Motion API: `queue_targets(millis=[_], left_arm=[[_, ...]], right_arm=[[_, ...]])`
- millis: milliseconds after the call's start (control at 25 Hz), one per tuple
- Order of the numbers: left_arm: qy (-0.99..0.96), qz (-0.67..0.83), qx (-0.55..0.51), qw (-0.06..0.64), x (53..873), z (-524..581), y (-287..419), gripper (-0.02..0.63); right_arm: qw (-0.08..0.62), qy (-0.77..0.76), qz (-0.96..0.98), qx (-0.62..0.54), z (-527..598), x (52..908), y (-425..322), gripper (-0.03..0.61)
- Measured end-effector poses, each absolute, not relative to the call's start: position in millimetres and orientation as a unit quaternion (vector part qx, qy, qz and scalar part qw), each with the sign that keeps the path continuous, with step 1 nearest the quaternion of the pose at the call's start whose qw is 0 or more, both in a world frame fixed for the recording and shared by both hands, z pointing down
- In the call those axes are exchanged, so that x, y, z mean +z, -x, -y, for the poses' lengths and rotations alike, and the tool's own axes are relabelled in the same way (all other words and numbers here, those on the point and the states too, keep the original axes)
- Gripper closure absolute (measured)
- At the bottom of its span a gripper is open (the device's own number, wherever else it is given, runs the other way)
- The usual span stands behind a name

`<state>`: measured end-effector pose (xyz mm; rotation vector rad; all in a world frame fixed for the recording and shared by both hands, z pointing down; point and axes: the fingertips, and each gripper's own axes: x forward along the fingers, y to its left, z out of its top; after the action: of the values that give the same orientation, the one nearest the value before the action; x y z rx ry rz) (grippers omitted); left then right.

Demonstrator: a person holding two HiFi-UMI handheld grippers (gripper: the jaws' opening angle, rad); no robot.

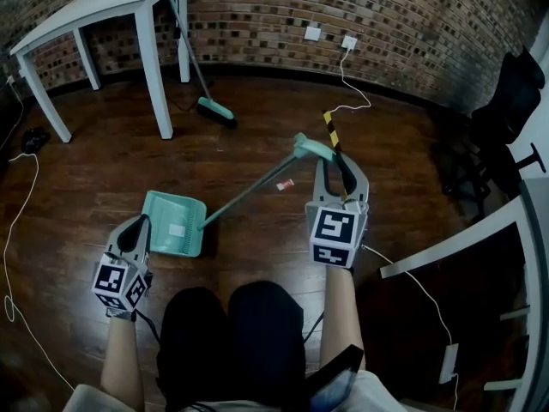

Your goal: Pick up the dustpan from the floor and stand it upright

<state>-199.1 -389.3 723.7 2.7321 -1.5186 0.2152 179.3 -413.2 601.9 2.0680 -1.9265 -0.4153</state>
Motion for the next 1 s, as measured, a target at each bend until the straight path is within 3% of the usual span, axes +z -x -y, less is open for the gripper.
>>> queue_targets(millis=[440, 640, 720, 1000], left_arm=[[-0.879, 0.475, 0.038, -0.029, 673.4, 392.6, 198.6, 0.62], [-0.879, 0.473, 0.043, -0.032, 674.9, 389.9, 200.7, 0.62], [-0.88, 0.472, 0.042, -0.036, 673.2, 388.0, 200.6, 0.62], [-0.88, 0.472, 0.036, -0.033, 675.9, 386.2, 204.7, 0.62]], right_arm=[[0.087, -0.66, 0.713, -0.22, 420.3, 556.4, -88.3, 0.479], [0.111, -0.632, 0.723, -0.257, 408.8, 547.0, -55.9, 0.474], [0.114, -0.617, 0.732, -0.264, 403.7, 545.7, -45.8, 0.428], [0.11, -0.609, 0.746, -0.248, 400.1, 551.8, -36.5, 0.426]])
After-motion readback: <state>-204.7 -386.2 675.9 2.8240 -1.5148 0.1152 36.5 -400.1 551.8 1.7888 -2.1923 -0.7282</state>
